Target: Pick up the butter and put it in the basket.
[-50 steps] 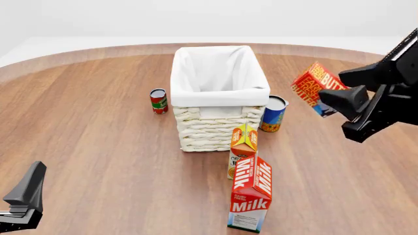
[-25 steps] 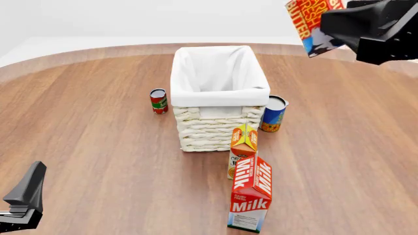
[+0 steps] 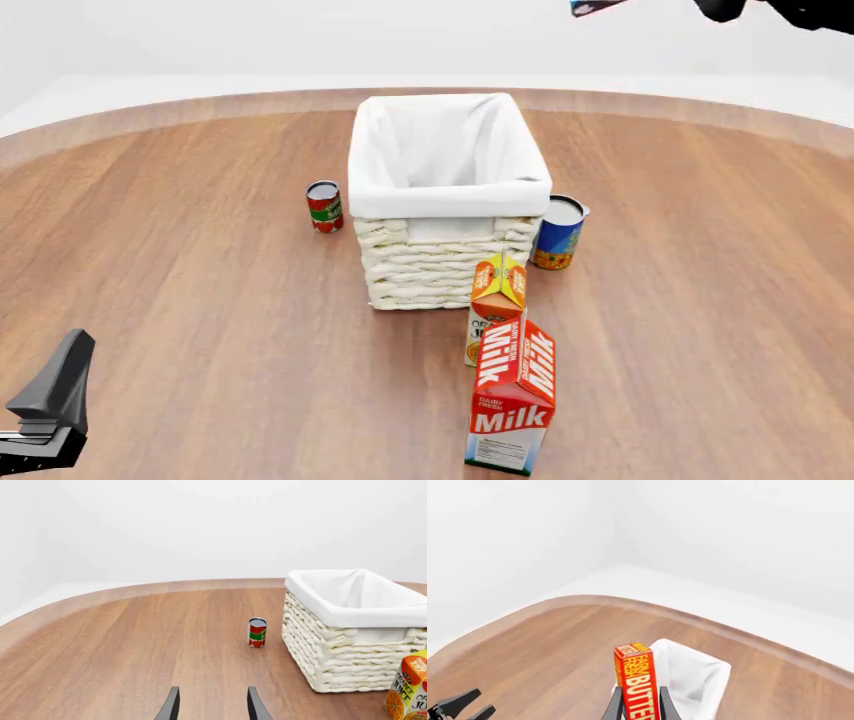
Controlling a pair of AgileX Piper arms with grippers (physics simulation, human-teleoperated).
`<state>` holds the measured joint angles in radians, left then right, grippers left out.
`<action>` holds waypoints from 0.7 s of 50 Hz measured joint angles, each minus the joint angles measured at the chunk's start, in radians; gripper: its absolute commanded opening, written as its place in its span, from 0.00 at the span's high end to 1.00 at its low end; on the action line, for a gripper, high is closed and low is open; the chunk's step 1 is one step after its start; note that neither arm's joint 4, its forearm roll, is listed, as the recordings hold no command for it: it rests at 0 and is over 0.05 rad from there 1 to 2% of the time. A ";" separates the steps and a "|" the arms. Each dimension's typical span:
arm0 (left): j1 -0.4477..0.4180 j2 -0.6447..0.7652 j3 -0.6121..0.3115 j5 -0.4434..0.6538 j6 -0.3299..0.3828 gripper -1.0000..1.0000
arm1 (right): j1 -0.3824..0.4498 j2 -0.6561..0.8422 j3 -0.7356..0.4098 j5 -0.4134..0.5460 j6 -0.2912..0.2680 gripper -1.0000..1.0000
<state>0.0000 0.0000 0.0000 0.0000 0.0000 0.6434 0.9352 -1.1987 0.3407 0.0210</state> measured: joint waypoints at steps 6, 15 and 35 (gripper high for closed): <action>0.000 0.000 0.000 0.000 0.000 0.00 | 0.018 0.046 -0.043 -0.017 0.009 1.00; 0.000 0.000 0.000 0.000 0.000 0.00 | 0.036 0.146 -0.133 -0.002 0.018 1.00; 0.000 0.000 0.000 0.000 0.000 0.00 | 0.018 0.439 -0.441 0.214 0.000 1.00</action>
<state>0.0000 0.0000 0.0000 0.0000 0.0000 0.6615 1.3741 -1.6400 0.5548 0.0209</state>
